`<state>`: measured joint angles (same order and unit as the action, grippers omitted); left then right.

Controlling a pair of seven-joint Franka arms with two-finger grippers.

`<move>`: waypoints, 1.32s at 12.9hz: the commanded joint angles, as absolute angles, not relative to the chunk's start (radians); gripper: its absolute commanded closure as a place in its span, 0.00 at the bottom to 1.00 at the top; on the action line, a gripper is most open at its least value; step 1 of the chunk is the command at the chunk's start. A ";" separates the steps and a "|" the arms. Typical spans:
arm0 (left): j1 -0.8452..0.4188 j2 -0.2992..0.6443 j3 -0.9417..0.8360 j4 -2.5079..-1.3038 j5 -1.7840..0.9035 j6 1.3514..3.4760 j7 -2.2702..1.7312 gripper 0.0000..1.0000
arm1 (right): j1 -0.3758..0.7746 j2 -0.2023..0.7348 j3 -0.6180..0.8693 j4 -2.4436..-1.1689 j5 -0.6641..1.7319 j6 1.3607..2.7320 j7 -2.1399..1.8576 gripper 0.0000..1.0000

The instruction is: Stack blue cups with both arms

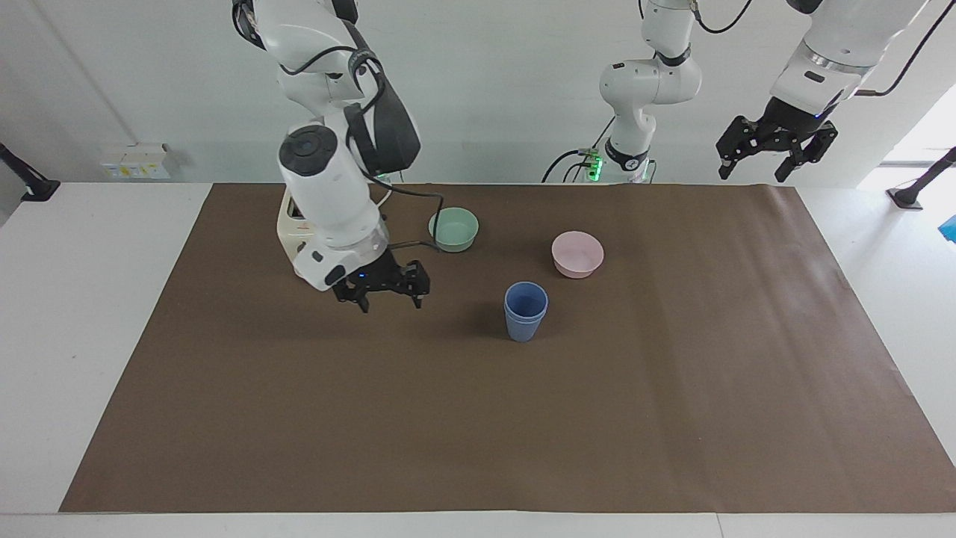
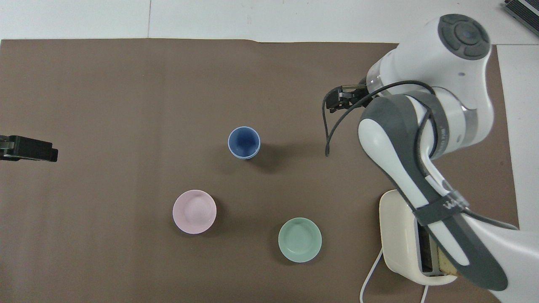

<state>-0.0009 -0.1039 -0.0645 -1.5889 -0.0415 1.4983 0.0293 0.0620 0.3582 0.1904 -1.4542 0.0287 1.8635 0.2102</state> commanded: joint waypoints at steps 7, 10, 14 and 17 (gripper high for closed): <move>0.014 -0.127 -0.074 -1.617 -0.032 1.491 0.048 0.00 | -0.136 0.178 0.201 -1.471 -0.077 1.703 -0.051 0.00; 0.015 -0.127 -0.074 -1.615 -0.032 1.490 0.048 0.00 | -0.149 0.120 0.201 -1.470 -0.077 1.655 -0.054 0.00; 0.015 -0.127 -0.074 -1.617 -0.032 1.489 0.048 0.00 | -0.153 0.117 0.199 -1.471 -0.057 1.647 -0.051 0.00; 0.015 -0.130 -0.074 -1.621 -0.032 1.485 0.048 0.00 | -0.152 0.115 0.196 -1.474 -0.055 1.657 -0.054 0.00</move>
<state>-0.0009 -0.1039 -0.0645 -1.5920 -0.0415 1.4932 0.0309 -0.1367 0.1250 0.1879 -1.4578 -0.0617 1.6468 -0.0369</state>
